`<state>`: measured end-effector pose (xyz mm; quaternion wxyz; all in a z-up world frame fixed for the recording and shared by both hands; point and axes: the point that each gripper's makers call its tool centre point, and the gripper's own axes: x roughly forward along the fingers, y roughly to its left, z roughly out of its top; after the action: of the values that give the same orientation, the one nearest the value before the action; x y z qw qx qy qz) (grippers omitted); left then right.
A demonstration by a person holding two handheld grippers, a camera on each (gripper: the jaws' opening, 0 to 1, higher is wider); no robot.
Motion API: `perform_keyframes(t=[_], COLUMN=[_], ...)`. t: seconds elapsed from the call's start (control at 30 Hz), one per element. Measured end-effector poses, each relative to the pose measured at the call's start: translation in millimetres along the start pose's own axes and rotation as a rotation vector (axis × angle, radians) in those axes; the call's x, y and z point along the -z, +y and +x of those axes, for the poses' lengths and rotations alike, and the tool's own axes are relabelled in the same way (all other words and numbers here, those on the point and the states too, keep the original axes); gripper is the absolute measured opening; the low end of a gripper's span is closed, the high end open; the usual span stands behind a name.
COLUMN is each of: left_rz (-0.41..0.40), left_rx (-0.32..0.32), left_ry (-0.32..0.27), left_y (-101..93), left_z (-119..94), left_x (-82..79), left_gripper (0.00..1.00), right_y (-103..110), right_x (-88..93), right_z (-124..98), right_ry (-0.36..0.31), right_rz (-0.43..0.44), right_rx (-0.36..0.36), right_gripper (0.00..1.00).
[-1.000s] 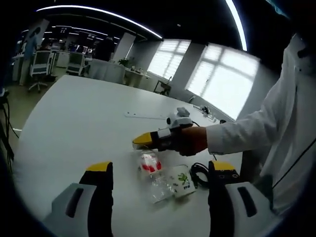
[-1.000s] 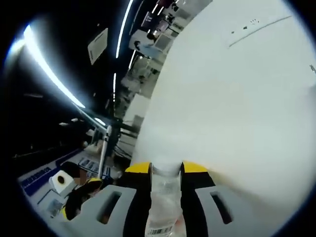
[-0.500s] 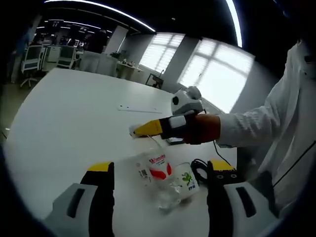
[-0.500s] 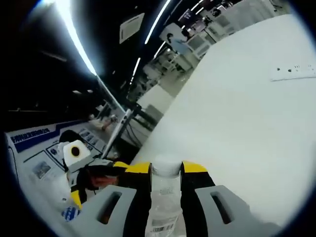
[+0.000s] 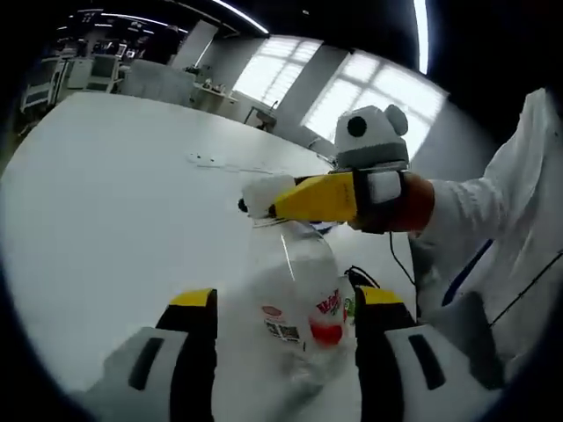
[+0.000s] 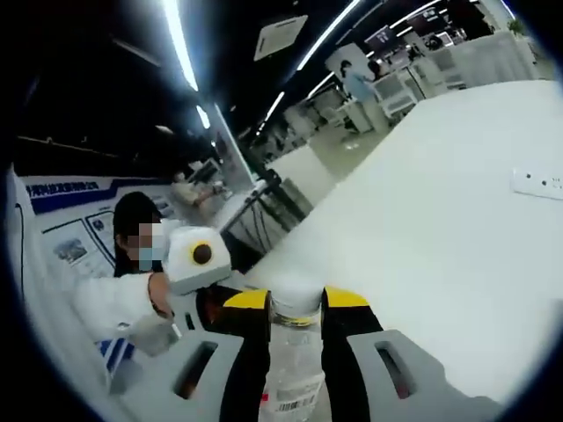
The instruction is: Arrange the tabletop items into an orderly group along one side of the table until the central work area is clear of visible clutter.
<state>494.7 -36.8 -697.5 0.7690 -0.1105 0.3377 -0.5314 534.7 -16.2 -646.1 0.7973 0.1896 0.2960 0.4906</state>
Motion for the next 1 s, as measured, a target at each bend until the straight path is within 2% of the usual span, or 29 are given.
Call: perform_keyframes(t=[0.1, 0.2, 0.23, 0.27, 0.37, 0.63, 1.0], left_rz=[0.013, 0.012, 0.009, 0.047, 0.057, 0.151, 0.303], left_rx=[0.025, 0.075, 0.075, 0.087, 0.085, 0.069, 0.082], left_ry=[0.018, 0.012, 0.015, 0.016, 0.021, 0.054, 0.038], left_y=[-4.0, -12.4, -14.0, -14.0, -13.4, -12.3, -15.3], left_z=[2, 3, 4, 3, 2, 7, 28], left_x=[3.2, 2.3, 2.1, 1.8, 0.2, -10.8, -42.7], left_gripper=[0.52, 0.42, 0.41, 0.41, 0.39, 0.39, 0.38], right_y=[6, 6, 6, 7, 12, 16, 10], right_x=[-0.2, -2.5, -3.0, -4.5, -6.8, -16.2, -40.6], right_z=[-2, -4, -4, -6, -9, -17, -43], right_ry=[-0.008, -0.019, -0.022, -0.028, -0.037, -0.074, -0.147], right_rz=[-0.016, -0.027, -0.027, -0.037, -0.077, -0.158, -0.323], right_rx=[-0.010, 0.001, 0.004, 0.010, 0.015, 0.045, 0.129], right_gripper=[0.19, 0.19, 0.18, 0.18, 0.18, 0.18, 0.18])
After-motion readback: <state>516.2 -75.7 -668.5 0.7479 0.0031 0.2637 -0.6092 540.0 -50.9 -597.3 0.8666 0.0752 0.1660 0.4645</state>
